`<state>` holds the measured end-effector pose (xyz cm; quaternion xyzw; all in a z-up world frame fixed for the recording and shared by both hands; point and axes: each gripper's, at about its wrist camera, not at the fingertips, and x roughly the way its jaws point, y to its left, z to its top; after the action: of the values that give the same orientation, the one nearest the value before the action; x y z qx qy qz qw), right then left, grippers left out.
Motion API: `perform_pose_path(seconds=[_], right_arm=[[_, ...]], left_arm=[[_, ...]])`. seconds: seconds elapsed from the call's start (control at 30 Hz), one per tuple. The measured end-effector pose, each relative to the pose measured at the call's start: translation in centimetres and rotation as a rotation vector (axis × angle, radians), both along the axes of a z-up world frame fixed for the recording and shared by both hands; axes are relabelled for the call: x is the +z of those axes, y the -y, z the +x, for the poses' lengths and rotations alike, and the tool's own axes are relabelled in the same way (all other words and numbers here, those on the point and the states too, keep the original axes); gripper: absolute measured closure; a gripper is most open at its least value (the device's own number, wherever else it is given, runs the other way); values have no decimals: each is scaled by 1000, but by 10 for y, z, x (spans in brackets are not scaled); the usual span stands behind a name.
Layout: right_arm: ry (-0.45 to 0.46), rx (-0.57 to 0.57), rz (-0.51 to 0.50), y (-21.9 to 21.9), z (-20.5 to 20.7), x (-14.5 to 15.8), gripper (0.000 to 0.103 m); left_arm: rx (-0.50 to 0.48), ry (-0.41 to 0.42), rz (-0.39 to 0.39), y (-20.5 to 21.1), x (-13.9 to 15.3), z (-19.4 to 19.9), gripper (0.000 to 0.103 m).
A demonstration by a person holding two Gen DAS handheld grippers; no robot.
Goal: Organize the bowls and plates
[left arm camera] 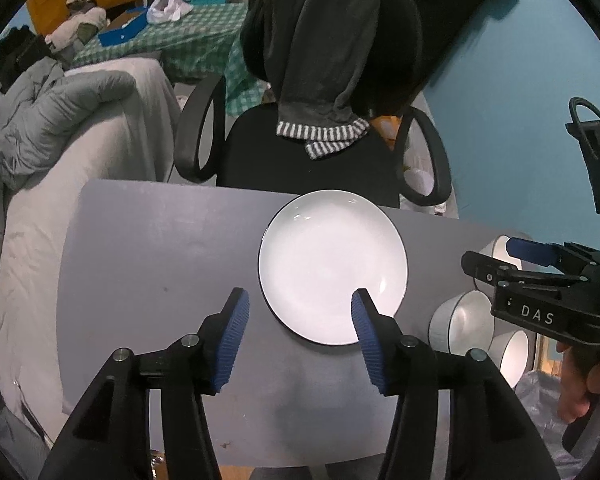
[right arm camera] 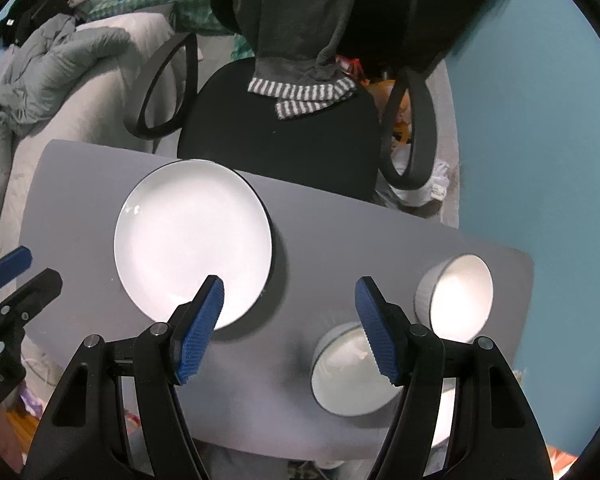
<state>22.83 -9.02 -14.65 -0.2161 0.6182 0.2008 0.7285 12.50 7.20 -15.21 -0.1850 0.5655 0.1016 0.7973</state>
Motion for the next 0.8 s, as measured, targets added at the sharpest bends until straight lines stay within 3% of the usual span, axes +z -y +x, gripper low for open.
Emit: perform_pose_path(seconds=[0.8], right_arm=[[75,-158,20,52,-56,43,36]], left_arm=[[-149,63,-5,36,42,-47,34]])
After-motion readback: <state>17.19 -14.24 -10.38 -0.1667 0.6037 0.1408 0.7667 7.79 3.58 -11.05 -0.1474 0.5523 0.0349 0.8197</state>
